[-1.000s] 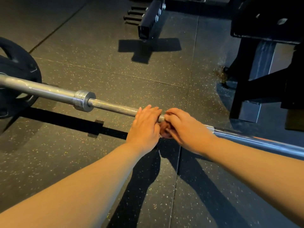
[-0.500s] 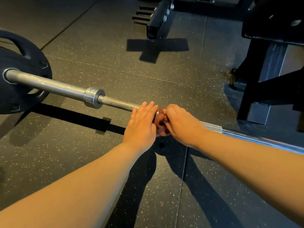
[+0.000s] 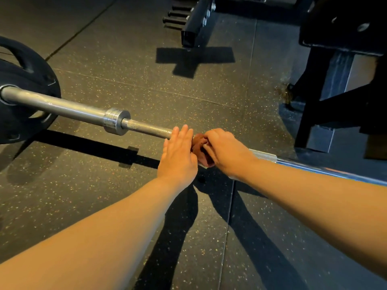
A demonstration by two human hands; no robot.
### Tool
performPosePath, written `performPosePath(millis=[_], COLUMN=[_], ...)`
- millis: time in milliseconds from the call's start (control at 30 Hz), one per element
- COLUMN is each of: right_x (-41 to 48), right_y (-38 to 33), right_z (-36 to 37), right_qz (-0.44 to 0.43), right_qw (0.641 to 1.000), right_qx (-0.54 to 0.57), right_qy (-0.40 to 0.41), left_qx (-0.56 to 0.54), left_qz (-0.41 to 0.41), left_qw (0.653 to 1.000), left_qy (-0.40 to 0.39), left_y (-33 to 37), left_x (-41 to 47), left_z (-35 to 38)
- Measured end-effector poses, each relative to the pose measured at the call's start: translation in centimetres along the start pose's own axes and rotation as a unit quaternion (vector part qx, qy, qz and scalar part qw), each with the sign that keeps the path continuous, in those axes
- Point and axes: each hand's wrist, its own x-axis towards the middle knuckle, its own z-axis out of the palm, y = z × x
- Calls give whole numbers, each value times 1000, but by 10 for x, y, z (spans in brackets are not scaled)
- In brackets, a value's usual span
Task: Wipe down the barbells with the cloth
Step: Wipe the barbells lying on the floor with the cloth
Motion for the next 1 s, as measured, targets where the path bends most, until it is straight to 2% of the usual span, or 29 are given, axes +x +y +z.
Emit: performPosePath(millis=[67, 133, 200, 233, 300, 367, 433, 500, 533, 700, 800, 867, 900, 967, 1000], right_x=[-7, -13, -13, -12, -11, -15, -21, -27, -25, -14, -36, -36, -31, -21, -18], right_y=[21, 37, 49, 51, 48, 40, 32, 24, 22, 29, 38, 35, 28, 11, 6], right_z=[-11, -22, -29, -34, -44, -45, -31, -8, -2, -3, -5, -5, -1, 15, 26], right_qz=[15, 110, 211, 222, 159, 85, 35, 6, -1, -8, -24, 12, 35, 54, 31], right_qw=[1000, 993, 967, 949, 935, 953, 981, 990, 990, 990, 994, 997, 995, 993, 993], right_qx=[-18, -23, 48, 91, 107, 88, 29, -48, -64, 2, 26, 36, 39, -1, -35], right_qy=[-11, 33, 131, 204, 299, 279, 189, 131, 127, 142, 100, 69, 82, 108, 110], left_qx=[-7, -16, -22, -25, -34, -38, -32, -26, -24, -18, -11, -9, -9, -7, -4], left_qz=[10, 19, 21, 18, 12, 11, 13, 16, 18, 5, 7, 7, 2, -21, -35], left_qw=[1000, 1000, 999, 999, 999, 999, 999, 1000, 1000, 1000, 1000, 1000, 1000, 1000, 999], left_qy=[-8, -17, -20, -18, -17, -20, -16, -5, 1, 12, -4, -7, -9, -16, -18], left_y=[-5, -10, -10, -9, -6, -4, -4, -5, -6, -3, -4, -1, 2, 10, 15], left_x=[-1, 0, 0, 0, 0, 0, 0, -1, -1, -2, -2, -1, 0, 1, 1], left_z=[-5, -8, -8, -7, -5, -5, -5, -4, -3, 1, -3, -4, -3, -1, 1])
